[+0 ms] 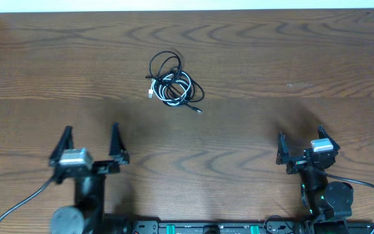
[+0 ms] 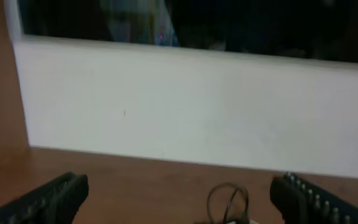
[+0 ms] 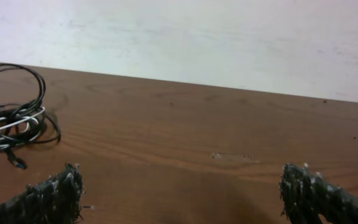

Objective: Untangle cables

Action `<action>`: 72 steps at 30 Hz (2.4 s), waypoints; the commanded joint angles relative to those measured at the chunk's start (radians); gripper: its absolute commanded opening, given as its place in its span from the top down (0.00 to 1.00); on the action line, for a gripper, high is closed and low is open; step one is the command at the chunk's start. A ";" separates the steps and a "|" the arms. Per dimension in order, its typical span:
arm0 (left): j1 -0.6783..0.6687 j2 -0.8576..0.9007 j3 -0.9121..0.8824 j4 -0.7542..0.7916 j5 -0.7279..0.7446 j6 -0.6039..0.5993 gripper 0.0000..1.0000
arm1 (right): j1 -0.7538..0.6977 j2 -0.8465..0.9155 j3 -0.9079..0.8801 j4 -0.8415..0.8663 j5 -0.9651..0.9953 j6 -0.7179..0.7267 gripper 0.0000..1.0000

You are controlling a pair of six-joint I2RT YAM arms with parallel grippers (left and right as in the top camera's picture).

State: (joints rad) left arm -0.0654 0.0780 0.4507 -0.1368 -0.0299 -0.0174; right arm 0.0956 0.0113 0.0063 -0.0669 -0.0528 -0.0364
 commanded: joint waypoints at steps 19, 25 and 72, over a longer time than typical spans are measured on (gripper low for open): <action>0.003 0.887 1.065 -0.963 -0.007 0.020 0.01 | -0.005 -0.003 -0.001 -0.005 0.001 0.006 0.01; 0.003 1.101 1.081 -1.056 0.100 0.017 0.01 | -0.005 -0.003 -0.001 -0.005 0.001 0.006 0.01; -0.121 2.045 1.078 -0.238 -0.005 0.150 0.14 | -0.005 -0.003 -0.001 -0.005 0.001 0.006 0.01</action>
State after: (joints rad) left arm -0.1967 2.1052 1.5192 -0.3836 0.0738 0.0635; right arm 0.0956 0.0120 0.0063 -0.0673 -0.0528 -0.0364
